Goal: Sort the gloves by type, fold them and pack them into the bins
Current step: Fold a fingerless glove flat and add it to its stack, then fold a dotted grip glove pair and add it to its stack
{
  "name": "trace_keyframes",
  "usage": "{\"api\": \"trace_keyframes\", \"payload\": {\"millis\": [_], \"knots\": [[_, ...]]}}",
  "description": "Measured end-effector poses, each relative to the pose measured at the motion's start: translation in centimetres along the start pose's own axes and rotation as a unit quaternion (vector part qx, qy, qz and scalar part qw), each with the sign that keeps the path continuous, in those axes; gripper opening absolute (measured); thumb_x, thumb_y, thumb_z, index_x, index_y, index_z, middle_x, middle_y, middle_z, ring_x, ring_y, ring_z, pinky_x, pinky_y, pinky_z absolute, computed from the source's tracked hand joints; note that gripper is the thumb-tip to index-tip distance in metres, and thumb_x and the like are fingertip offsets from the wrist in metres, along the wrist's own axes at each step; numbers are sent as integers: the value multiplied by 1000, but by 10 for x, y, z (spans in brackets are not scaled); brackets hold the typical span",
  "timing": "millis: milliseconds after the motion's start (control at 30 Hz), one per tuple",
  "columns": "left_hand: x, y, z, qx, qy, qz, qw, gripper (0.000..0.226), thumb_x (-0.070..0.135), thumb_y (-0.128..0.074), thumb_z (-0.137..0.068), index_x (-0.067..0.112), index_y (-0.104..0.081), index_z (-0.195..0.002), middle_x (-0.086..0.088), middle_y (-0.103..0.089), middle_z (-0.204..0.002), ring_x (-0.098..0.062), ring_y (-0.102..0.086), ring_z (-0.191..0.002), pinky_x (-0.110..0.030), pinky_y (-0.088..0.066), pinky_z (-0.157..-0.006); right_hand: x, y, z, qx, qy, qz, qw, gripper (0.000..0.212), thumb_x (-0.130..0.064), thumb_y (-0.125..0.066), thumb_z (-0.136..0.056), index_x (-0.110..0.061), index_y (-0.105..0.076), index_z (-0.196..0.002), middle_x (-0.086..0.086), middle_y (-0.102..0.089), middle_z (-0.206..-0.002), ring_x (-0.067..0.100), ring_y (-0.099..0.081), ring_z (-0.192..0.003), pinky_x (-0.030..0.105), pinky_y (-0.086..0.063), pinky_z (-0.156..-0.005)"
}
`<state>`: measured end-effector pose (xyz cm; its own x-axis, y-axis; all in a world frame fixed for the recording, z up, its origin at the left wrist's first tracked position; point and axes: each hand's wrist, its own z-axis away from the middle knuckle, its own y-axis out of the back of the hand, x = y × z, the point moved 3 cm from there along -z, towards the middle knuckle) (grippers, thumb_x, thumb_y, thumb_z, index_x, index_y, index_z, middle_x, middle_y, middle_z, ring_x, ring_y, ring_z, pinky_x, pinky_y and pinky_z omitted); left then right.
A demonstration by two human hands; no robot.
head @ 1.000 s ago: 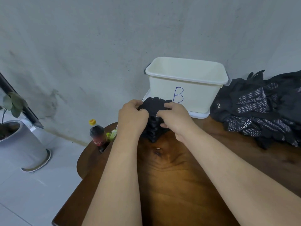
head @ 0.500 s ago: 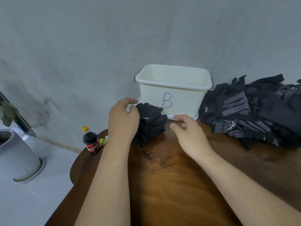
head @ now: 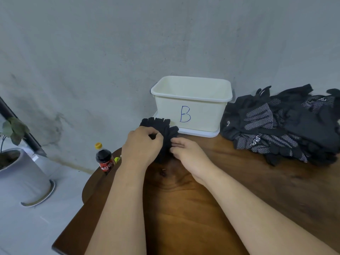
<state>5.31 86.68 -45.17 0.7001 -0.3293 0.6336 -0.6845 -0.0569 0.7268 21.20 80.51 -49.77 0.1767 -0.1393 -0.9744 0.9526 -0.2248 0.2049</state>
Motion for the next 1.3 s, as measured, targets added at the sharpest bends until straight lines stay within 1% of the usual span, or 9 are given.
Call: {"api": "trace_keyframes", "payload": {"millis": [167, 333, 500, 667, 800, 1000, 1133, 1200, 1300], "knots": [[-2, 0, -4, -34, -5, 24, 999, 17, 34, -60, -97, 35, -76, -102, 15, -69, -111, -5, -60, -92, -17, -41, -71, 10, 3, 3, 20, 2, -15, 1000, 44, -15, -65, -100, -31, -66, -141, -12, -70, -131, 8, -65, -125, 40, -49, -117], [4, 4, -1, -15, -16, 38, 999, 18, 40, -58, -95, 39, -75, -102, 17, -68, -118, -10, -61, -108, -35, -54, -89, 12, 12, 17, 14, 10, -45, 999, 37, -13, -65, -100, -36, -72, -127, -10, -75, -125, 8, -70, -119, 37, -53, -113], [29, 10, 6, 62, -109, 45, 991, 21, 34, -58, -97, 37, -75, -109, 18, -67, -127, -14, -48, -128, -46, -45, -111, 6, 54, 55, 47, 56, -33, 997, 31, -6, -64, -101, -29, -77, -117, -11, -78, -117, 6, -73, -113, 39, -54, -111], [72, -14, 33, 89, -248, 81, 961, 20, 26, -59, -96, 30, -78, -103, 20, -71, -112, -13, -55, -119, -41, -43, -105, 7, 129, 110, 101, 105, 31, 989, 32, -8, -63, -104, -35, -76, -117, -13, -78, -116, -1, -69, -117, 30, -49, -110], [112, -55, 64, 36, -362, 87, 928, 17, 22, -64, -98, 26, -79, -106, 19, -73, -108, -13, -62, -112, -34, -43, -103, 25, 189, 151, 164, 159, 84, 970, 35, -1, -63, -104, -30, -76, -119, -15, -70, -126, 3, -68, -121, 27, -52, -109], [154, -121, 100, -68, -396, 75, 913, 8, 34, -67, -103, 32, -74, -101, 20, -70, -103, -6, -60, -106, -33, -46, -95, 56, 271, 191, 191, 161, 290, 924, 35, -17, -64, -104, -40, -71, -129, -30, -55, -141, 1, -61, -125, 23, -51, -102], [169, -159, 100, -100, -361, 54, 926, 22, 41, -53, -110, 28, -60, -93, 14, -57, -91, -13, -52, -92, -36, -46, -81, 69, 305, 187, 250, 116, 347, 896, 43, -26, -63, -104, -37, -62, -146, -30, -42, -153, 1, -53, -128, 15, -45, -95], [179, -174, 97, -84, -365, 21, 927, 30, 43, -43, -111, 27, -48, -87, 12, -49, -85, -18, -48, -86, -42, -44, -76, 73, 312, 179, 289, 102, 384, 871, 49, -27, -61, -104, -32, -56, -152, -18, -40, -162, 9, -34, -151, 30, -48, -109], [195, -185, 89, -22, -362, -14, 932, 34, 43, -36, -111, 29, -34, -80, 13, -37, -77, -23, -48, -80, -39, -35, -70, 78, 313, 172, 289, 97, 417, 856, 53, -29, -60, -105, -32, -50, -157, -12, -35, -169, 14, -14, -162, 45, -35, -126]]}}
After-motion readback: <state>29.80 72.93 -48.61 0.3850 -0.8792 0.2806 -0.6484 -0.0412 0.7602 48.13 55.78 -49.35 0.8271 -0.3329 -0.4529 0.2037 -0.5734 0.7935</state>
